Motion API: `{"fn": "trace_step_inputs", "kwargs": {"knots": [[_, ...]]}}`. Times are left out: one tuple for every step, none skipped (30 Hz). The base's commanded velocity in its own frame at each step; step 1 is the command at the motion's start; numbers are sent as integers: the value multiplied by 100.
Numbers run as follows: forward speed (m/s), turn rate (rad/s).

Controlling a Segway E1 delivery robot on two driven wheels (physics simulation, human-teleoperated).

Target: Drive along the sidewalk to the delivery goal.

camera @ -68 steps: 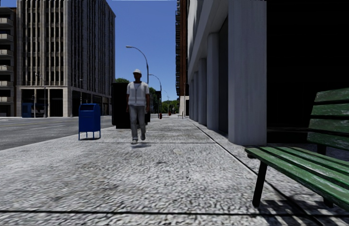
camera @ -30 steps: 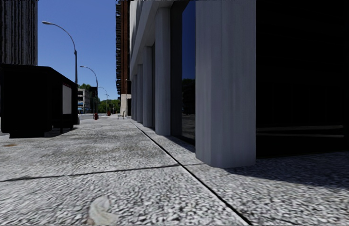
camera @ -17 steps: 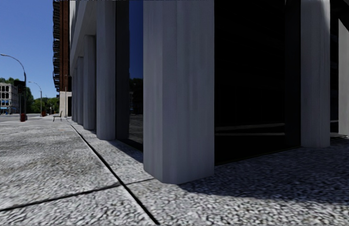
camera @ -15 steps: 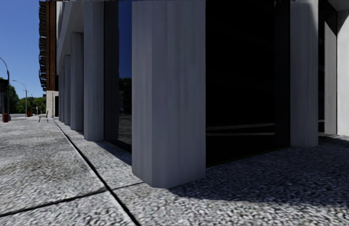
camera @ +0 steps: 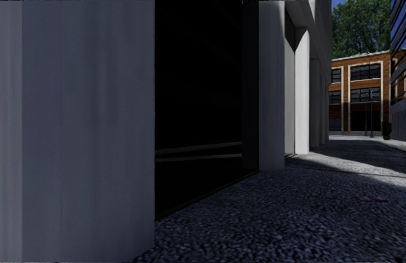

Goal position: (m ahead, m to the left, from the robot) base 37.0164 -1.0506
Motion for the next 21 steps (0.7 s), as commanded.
{"fn": "trace_step_inputs", "kwargs": {"knots": [[154,-82],[154,-82],[154,-82],[154,-82],[154,-82],[154,-82],[154,-82],[154,-82],[154,-82],[154,-82],[154,-82],[154,-82],[155,-82],[155,-82],[155,-82],[155,-82],[155,-82],[155,-82],[156,-77],[156,-58],[156,-58]]}}
